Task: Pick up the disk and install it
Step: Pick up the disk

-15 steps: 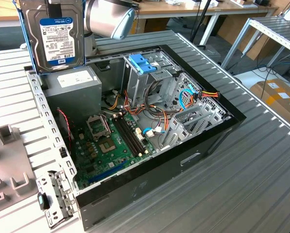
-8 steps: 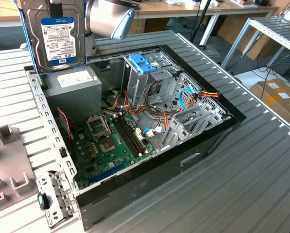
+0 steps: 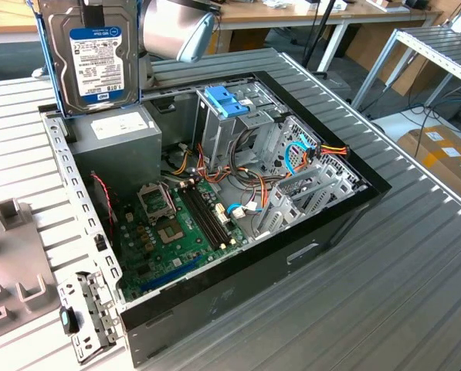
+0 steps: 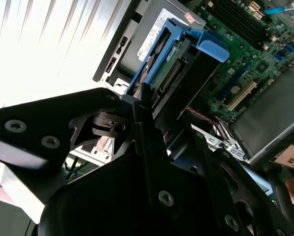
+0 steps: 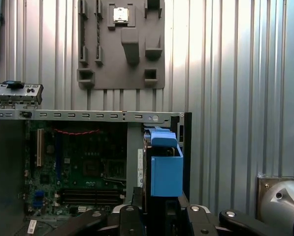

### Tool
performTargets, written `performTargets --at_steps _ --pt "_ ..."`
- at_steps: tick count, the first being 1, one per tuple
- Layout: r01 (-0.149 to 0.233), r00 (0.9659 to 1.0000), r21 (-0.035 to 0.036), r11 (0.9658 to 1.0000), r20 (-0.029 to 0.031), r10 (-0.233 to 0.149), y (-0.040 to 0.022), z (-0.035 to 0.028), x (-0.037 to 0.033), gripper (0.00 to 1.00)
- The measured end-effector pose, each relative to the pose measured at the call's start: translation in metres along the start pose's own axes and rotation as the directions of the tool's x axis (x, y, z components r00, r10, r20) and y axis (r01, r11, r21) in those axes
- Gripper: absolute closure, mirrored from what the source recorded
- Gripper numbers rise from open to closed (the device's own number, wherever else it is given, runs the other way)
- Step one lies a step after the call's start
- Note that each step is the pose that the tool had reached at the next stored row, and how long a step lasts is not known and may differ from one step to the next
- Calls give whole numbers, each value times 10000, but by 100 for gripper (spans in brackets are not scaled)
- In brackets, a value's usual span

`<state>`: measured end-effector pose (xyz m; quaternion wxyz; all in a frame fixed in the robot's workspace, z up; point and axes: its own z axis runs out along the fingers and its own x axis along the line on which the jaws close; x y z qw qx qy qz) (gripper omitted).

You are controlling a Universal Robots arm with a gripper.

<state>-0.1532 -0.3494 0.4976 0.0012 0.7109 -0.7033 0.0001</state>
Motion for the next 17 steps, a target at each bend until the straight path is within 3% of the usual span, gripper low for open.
performTargets --at_steps 11,17 --pt "0 10000 0 10000 0 0 -199 -1 2 65" --pt "-1 10000 0 10000 1 1 -344 0 4 65"
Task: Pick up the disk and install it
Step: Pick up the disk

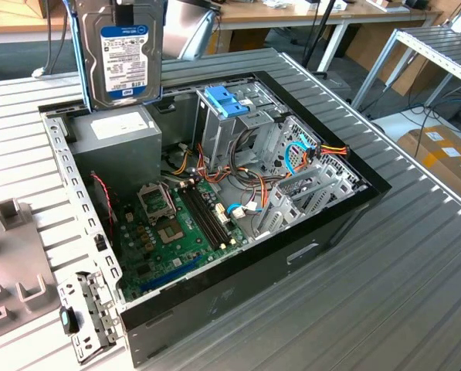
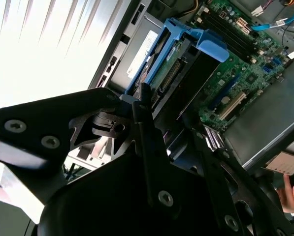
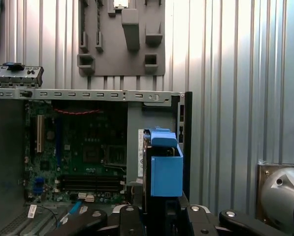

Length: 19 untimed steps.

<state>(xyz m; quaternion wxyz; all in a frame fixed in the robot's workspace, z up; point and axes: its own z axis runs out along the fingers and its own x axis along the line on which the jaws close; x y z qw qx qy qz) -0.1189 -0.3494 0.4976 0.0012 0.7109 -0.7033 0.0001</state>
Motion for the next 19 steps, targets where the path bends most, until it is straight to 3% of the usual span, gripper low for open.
performTargets --at_steps 19 --pt "0 10000 0 10000 0 0 -420 -1 5 65"
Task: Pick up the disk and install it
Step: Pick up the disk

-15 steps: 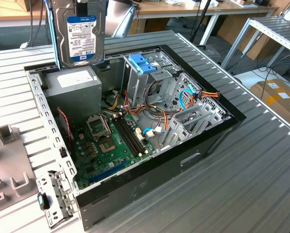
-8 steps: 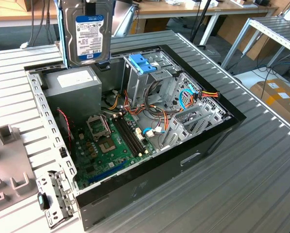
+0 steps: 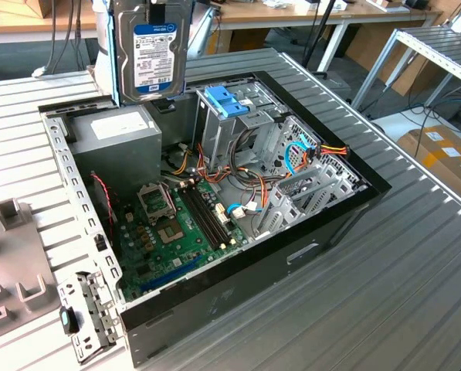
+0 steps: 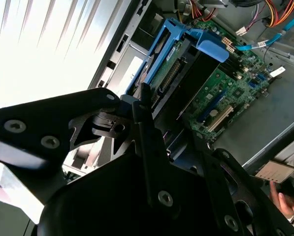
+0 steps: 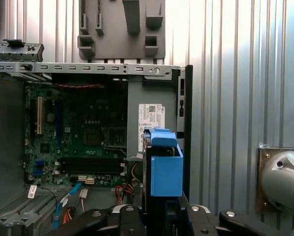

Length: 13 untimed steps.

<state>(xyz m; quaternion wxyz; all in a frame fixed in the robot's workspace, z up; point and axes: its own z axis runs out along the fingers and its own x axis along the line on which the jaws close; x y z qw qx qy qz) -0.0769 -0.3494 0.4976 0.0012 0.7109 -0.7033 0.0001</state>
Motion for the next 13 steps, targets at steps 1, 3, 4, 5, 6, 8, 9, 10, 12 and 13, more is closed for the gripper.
performTargets --at_steps 1,3,4,5,6,8,9,10,12,13 --pt "1 10000 -1 10000 -1 -1 -34 -1 0 65" --pt "1 10000 -1 10000 -1 -1 -67 -1 1 65" --pt "0 10000 -1 10000 -1 0 -94 -1 1 65" --pt "0 10000 -1 10000 -1 0 -111 -1 1 65" --pt "1 10000 -1 10000 -1 -1 -126 -1 1 65" --pt "1 10000 0 10000 0 -1 -135 0 2 65" --pt "-1 10000 -1 10000 0 1 -135 0 2 65" --pt "0 10000 -1 10000 -1 0 -139 -1 1 65" --pt "1 10000 0 10000 -1 -1 -143 -1 2 65" --pt "0 10000 0 10000 -1 0 -143 0 1 65"
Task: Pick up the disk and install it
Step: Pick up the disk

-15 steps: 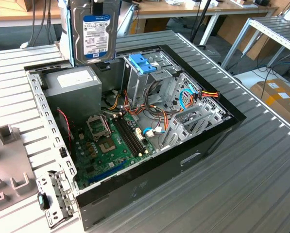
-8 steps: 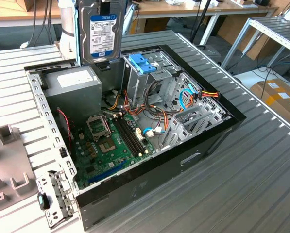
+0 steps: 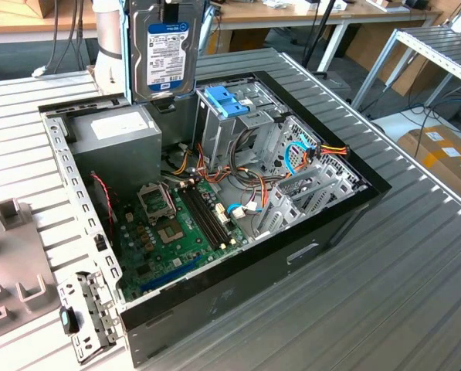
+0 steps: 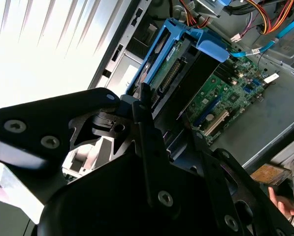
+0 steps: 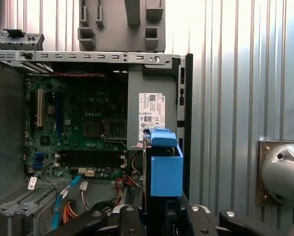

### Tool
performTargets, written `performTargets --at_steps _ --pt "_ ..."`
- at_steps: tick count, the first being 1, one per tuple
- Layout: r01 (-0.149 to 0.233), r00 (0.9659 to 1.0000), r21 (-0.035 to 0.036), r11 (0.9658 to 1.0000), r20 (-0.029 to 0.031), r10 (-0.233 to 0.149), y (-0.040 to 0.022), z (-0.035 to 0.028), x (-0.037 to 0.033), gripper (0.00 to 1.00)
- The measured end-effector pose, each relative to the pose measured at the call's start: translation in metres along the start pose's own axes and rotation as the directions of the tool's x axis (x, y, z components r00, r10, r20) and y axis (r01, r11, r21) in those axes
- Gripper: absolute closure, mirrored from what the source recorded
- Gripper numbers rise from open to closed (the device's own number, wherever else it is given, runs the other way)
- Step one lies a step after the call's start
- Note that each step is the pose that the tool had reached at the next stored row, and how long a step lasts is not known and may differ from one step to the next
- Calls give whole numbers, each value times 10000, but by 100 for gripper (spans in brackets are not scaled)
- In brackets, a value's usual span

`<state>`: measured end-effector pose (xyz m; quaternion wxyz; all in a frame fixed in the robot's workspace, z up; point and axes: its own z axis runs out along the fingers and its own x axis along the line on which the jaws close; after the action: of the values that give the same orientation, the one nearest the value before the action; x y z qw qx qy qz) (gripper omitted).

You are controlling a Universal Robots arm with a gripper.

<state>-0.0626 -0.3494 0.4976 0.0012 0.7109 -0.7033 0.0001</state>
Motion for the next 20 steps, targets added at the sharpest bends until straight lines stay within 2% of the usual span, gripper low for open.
performTargets --at_steps 9,20 --pt "0 10000 0 10000 0 0 -3 0 0 65" --pt "0 10000 0 10000 0 0 -174 0 2 65"
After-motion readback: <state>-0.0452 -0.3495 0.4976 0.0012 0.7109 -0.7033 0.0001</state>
